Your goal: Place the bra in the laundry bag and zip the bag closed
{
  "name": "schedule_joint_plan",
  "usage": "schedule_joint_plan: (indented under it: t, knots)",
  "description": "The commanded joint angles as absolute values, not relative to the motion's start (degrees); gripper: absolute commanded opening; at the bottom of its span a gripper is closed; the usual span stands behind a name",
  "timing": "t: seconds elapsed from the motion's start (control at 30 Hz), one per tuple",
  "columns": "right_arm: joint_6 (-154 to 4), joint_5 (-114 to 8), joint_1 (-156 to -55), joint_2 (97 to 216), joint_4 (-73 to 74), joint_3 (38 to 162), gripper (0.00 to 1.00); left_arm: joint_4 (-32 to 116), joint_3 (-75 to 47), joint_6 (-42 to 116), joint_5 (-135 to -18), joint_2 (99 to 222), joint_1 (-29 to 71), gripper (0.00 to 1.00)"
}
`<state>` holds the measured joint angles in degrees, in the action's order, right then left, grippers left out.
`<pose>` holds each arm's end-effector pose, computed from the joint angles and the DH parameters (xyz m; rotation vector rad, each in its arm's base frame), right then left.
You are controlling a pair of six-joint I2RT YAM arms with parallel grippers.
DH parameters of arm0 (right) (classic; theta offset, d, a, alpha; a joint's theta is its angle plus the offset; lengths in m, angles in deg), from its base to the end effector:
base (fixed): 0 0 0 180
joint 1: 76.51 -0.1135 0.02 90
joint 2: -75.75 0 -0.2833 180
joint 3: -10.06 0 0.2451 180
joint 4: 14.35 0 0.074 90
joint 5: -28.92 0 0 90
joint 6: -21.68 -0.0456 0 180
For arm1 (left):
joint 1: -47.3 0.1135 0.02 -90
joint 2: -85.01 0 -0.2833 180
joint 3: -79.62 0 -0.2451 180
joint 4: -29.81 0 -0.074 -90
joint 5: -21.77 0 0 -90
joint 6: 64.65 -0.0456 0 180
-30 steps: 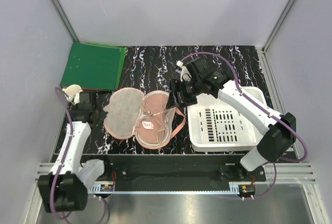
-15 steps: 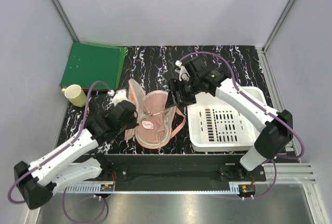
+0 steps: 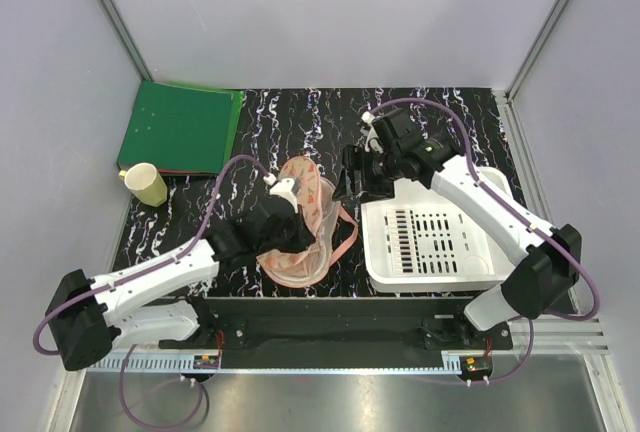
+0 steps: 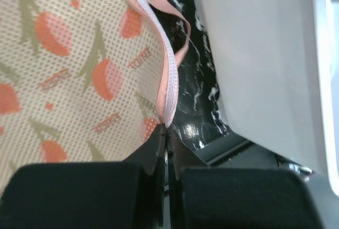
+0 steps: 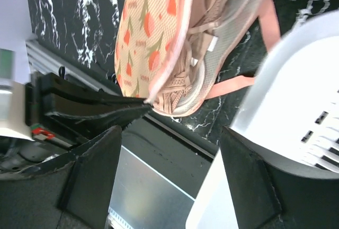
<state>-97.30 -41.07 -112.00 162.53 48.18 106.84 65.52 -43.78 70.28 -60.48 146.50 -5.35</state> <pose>0.2487 0.1965 0.3462 -0.3071 2.6224 0.8701 0.1380 -0.1707 0.2640 0.0863 2.3810 -0.7177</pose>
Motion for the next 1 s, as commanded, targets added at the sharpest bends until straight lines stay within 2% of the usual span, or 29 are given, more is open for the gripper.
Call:
schedule_joint_plan:
  t: [0.0,0.1,0.17,0.23,0.27,0.37,0.47,0.5,0.57,0.67,0.77,0.8,0.83,0.97]
  knots:
    - [-97.9,-43.7,-110.4,158.9,48.2,105.3,0.82,51.9,-45.7,68.1,-70.7,148.8,-5.7,0.0]
    - [-97.7,-43.2,-110.0,158.5,47.9,104.6,0.83,47.4,-46.5,68.3,-76.7,152.8,-5.7,0.0]
    - [-97.2,-42.8,-109.8,158.7,47.8,104.6,0.83,45.3,-46.2,68.1,-83.1,157.0,-5.7,0.1]
    - [-96.9,-41.7,-109.8,159.2,47.7,105.1,0.84,44.5,-45.7,66.5,-86.5,158.6,-5.7,0.23]
    - [-96.4,-41.3,-109.8,159.2,47.8,105.3,0.83,44.7,-45.8,66.0,-86.2,157.0,-5.7,0.42]
    - [-95.1,-41.2,-109.8,159.0,48.2,106.1,0.84,47.1,-46.4,64.6,-80.8,148.9,-4.4,0.64]
    - [-93.7,-41.4,-109.8,158.4,49.2,107.0,0.84,48.8,-48.3,65.0,-83.5,142.3,3.2,0.72]
    - [-93.6,-40.9,-109.8,158.2,49.4,107.3,0.84,48.3,-49.0,65.9,-85.6,141.4,6.0,0.84]
    - [-93.4,-40.3,-109.8,157.9,49.7,107.4,0.84,48.6,-50.1,66.5,-90.9,140.7,14.8,0.93]
    - [-93.2,-39.0,-109.8,157.6,49.7,107.2,0.84,50.1,-47.5,63.2,-94.7,144.7,24.0,0.94]
    - [-92.8,-38.1,-109.8,157.1,49.8,107.2,0.85,51.5,-41.4,54.9,-97.3,154.3,30.1,0.89]
    - [-92.6,-37.7,-109.8,157.0,49.9,107.4,0.85,51.5,-39.7,54.1,-98.3,157.2,31.6,0.84]
    - [-92.6,-37.5,-109.8,156.6,50.2,107.5,0.84,51.0,-38.2,53.4,-102.2,160.2,35.0,0.67]
    - [-92.2,-37.7,-109.8,155.9,51.7,107.9,0.85,50.7,-29.0,51.9,-106.5,175.1,40.1,0.53]
